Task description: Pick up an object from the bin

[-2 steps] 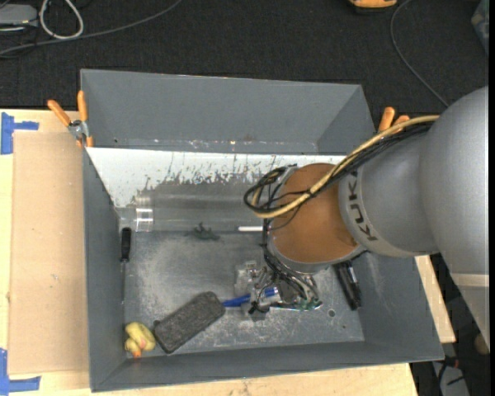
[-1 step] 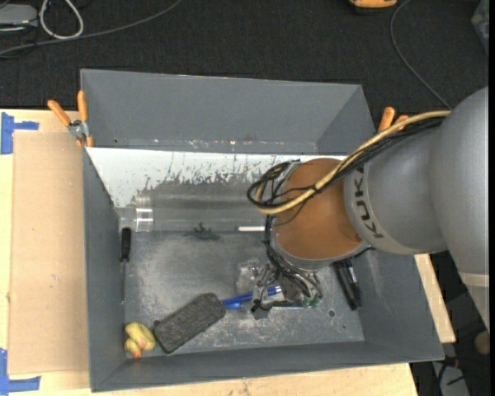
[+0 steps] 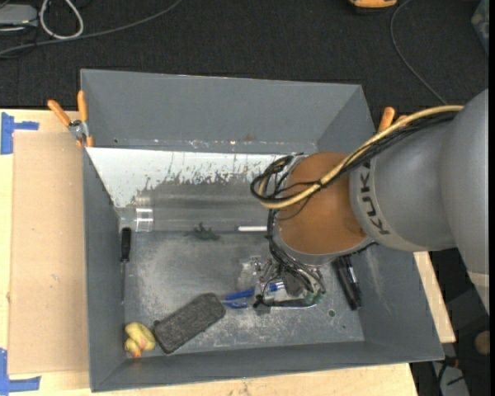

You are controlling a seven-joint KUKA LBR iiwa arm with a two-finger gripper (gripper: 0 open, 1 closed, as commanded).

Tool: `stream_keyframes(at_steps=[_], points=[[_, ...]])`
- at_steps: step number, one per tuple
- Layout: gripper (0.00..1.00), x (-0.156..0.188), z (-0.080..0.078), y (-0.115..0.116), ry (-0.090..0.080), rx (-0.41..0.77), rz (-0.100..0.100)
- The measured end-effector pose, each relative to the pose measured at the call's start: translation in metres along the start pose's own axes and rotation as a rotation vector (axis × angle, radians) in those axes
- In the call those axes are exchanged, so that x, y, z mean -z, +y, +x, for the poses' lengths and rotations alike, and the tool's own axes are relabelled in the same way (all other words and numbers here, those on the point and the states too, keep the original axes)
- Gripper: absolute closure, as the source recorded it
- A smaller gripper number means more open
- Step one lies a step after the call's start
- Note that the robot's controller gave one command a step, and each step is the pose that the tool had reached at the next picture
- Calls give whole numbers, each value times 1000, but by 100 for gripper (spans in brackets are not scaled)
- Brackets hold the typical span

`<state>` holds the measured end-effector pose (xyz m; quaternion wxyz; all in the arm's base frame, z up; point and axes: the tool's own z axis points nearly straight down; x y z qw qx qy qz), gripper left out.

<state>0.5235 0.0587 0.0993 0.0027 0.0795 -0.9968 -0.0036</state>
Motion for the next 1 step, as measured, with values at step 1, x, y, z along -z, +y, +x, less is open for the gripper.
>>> stream_keyframes(at_steps=[1], points=[[100,20,3,1,11,2,-1]])
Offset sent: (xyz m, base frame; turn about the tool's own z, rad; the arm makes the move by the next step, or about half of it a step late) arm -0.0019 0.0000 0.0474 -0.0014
